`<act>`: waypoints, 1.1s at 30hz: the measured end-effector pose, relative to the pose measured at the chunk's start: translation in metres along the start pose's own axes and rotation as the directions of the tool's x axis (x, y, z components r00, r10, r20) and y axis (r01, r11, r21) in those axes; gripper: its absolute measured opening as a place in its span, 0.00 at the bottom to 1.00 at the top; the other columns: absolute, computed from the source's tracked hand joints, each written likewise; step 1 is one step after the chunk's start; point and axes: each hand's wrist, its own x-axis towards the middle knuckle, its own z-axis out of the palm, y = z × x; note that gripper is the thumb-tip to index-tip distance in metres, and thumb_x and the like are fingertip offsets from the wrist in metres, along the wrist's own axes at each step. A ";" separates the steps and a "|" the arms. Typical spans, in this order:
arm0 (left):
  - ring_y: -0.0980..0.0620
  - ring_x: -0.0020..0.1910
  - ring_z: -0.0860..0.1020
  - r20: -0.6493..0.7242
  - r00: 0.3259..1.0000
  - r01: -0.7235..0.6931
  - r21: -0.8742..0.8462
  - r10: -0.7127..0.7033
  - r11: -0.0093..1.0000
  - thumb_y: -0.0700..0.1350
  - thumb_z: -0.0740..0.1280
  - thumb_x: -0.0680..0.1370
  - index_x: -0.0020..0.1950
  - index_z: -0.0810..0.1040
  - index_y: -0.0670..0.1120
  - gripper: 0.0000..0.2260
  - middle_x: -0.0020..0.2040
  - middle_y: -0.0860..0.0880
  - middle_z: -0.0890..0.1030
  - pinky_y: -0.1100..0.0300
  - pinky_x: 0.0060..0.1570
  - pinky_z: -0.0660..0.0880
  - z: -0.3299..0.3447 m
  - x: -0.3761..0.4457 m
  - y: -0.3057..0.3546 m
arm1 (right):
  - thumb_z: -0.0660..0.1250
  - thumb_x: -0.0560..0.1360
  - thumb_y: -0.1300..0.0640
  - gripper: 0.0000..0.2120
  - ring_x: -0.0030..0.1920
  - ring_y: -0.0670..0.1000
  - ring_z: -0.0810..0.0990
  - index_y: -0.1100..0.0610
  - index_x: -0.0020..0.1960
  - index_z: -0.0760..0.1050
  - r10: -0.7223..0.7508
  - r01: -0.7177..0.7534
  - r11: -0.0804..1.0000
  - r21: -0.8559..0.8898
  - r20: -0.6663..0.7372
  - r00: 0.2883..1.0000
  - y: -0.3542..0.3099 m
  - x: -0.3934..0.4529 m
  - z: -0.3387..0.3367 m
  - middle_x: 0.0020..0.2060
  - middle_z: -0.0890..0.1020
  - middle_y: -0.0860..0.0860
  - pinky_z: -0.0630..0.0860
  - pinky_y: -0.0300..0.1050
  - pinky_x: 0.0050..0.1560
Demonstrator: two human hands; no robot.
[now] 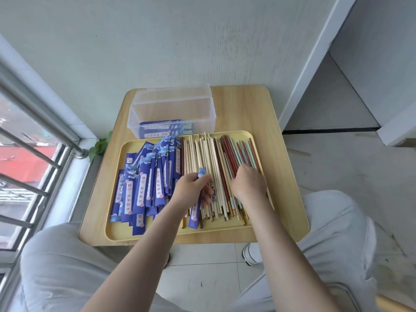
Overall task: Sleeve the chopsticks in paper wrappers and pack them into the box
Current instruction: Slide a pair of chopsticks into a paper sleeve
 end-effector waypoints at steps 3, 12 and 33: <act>0.44 0.29 0.79 -0.002 1.000 -0.004 -0.020 0.004 1.000 0.45 0.64 0.83 0.57 0.76 0.34 0.14 0.35 0.41 0.83 0.57 0.27 0.76 0.000 0.000 -0.002 | 0.65 0.80 0.61 0.05 0.42 0.55 0.80 0.61 0.56 0.75 0.008 -0.007 1.000 -0.012 0.039 0.999 -0.002 -0.001 -0.001 0.46 0.81 0.54 0.75 0.46 0.35; 0.45 0.31 0.80 0.029 0.999 -0.017 -0.067 0.019 0.998 0.47 0.64 0.83 0.57 0.77 0.35 0.14 0.37 0.41 0.83 0.54 0.32 0.78 -0.004 -0.001 -0.005 | 0.63 0.81 0.53 0.08 0.29 0.53 0.76 0.57 0.46 0.72 -0.041 0.049 0.939 0.341 -0.032 0.999 0.009 -0.004 -0.016 0.33 0.77 0.51 0.74 0.46 0.27; 0.49 0.33 0.76 -0.192 0.940 -0.066 0.706 0.281 0.705 0.50 0.71 0.77 0.37 0.78 0.45 0.12 0.33 0.49 0.79 0.56 0.35 0.73 -0.074 -0.014 0.019 | 0.58 0.84 0.55 0.13 0.67 0.56 0.68 0.43 0.59 0.80 -0.325 0.340 0.937 0.076 -0.157 0.932 -0.004 -0.010 -0.052 0.58 0.78 0.49 0.46 0.66 0.76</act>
